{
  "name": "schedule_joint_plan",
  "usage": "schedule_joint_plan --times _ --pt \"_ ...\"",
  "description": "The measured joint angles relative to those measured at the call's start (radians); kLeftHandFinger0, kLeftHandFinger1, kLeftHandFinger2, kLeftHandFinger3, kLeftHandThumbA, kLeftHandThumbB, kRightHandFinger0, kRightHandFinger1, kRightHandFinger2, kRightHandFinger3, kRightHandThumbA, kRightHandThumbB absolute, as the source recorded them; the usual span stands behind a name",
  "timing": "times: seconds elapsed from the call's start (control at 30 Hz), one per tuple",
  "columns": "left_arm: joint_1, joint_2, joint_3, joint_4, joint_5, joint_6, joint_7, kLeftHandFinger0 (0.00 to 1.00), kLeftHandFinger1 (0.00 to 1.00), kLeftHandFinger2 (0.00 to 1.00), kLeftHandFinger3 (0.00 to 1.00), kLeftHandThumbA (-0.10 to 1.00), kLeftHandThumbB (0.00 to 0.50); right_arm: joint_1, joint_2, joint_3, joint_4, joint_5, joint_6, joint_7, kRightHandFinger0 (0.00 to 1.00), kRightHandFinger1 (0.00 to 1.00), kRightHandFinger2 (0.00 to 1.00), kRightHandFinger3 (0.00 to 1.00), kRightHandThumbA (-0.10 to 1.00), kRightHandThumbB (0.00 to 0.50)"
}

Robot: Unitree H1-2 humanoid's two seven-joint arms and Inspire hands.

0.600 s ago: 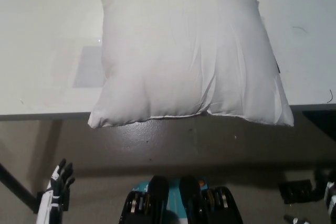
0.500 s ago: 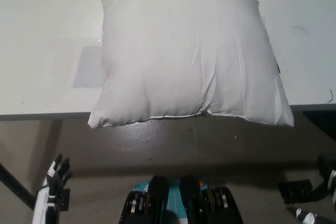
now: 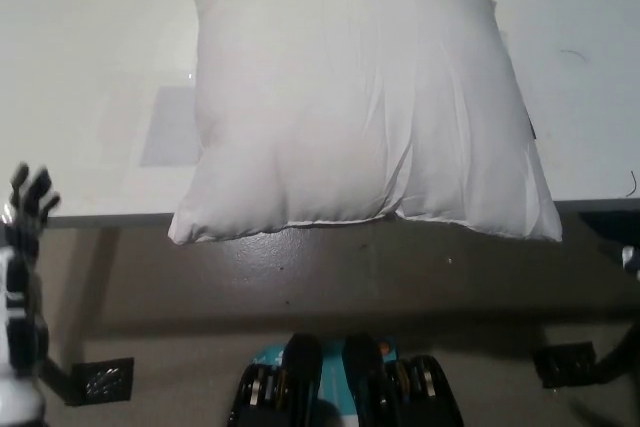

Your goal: The robot uses both hands to lift the pillow and then drops it on the table

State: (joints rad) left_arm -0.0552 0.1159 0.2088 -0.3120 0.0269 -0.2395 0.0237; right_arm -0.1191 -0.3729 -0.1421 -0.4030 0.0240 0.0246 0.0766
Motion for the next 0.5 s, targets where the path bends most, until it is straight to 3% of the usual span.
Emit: schedule_joint_plan --times 0.07,0.23,0.5 --pt "-0.049 0.006 0.011 -0.008 0.001 0.031 0.001 1.0 1.0 1.0 1.0 1.0 0.267 -0.047 -0.003 0.0 0.001 -0.003 0.04 0.0 1.0 1.0 1.0 1.0 1.0 0.412" --pt "-0.245 0.023 0.024 -0.005 0.011 0.126 0.016 1.0 1.0 1.0 1.0 1.0 0.216 -0.222 -0.004 0.011 0.063 -0.013 0.127 0.0 1.0 1.0 1.0 1.0 1.0 0.415" --pt "-0.44 0.033 0.033 0.149 0.027 0.228 0.044 1.0 1.0 1.0 1.0 1.0 0.2 -0.38 0.011 0.052 0.207 -0.038 0.202 0.0 1.0 1.0 1.0 1.0 1.0 0.391"
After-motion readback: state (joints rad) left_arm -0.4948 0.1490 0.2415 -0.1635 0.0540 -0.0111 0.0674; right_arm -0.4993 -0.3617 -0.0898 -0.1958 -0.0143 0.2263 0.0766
